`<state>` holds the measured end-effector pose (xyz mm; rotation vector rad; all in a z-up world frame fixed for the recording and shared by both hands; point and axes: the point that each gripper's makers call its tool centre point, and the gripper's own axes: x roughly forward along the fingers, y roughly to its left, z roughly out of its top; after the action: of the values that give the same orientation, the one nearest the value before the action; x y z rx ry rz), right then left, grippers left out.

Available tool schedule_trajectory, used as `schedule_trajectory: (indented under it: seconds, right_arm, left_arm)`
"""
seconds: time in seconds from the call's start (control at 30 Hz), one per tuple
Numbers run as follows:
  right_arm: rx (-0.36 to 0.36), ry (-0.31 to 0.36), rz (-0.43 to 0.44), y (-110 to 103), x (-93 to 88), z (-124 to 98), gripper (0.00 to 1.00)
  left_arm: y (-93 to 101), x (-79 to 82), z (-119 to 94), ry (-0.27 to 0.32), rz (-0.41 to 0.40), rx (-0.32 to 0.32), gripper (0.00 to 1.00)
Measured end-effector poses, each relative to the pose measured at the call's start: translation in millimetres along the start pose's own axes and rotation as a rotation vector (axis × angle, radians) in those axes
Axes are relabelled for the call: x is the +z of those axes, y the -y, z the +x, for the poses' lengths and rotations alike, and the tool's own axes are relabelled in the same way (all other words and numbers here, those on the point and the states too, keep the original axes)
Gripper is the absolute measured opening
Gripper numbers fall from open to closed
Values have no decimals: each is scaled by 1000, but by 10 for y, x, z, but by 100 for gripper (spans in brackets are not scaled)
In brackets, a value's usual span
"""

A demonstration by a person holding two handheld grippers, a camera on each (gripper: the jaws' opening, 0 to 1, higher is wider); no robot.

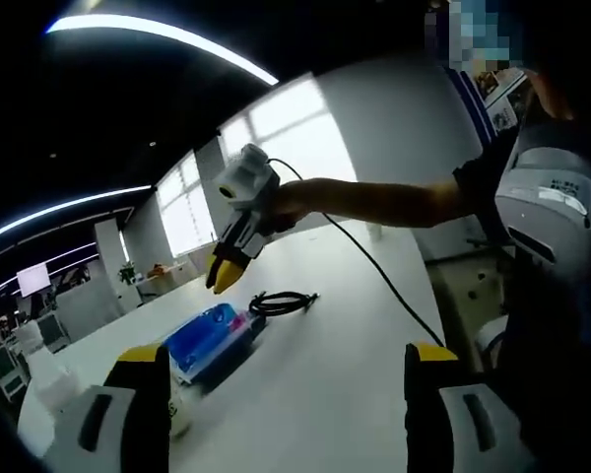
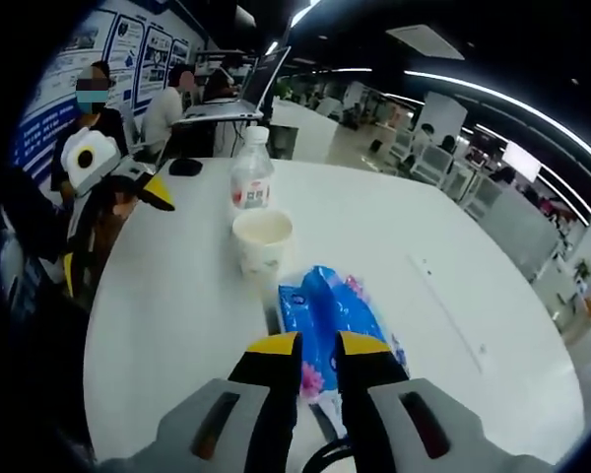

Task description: Arrange the tabletop items into an orderly group along one side of the table until the central work area is clear of visible clutter.

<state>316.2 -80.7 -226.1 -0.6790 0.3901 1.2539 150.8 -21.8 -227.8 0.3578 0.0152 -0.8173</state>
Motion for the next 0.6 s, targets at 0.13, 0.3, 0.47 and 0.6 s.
schedule_trajectory:
  seconds: [0.13,0.3,0.47,0.6]
  right_arm:
    - [-17,1,19,54,-112,-100,12]
    - [-41,-5,42,121,-250,-219,12]
    - [-62,-15,70,176,-413,-307,12]
    - [-73,-34,93,217,-569,-350,12]
  left_arm:
    - [34,37,116,-6,10,-22,96]
    - [82,86,269,-9,17,-55,95]
    - [117,83,470,-16,14,-83,93]
    - [181,64,605,-16,-15,-113,92]
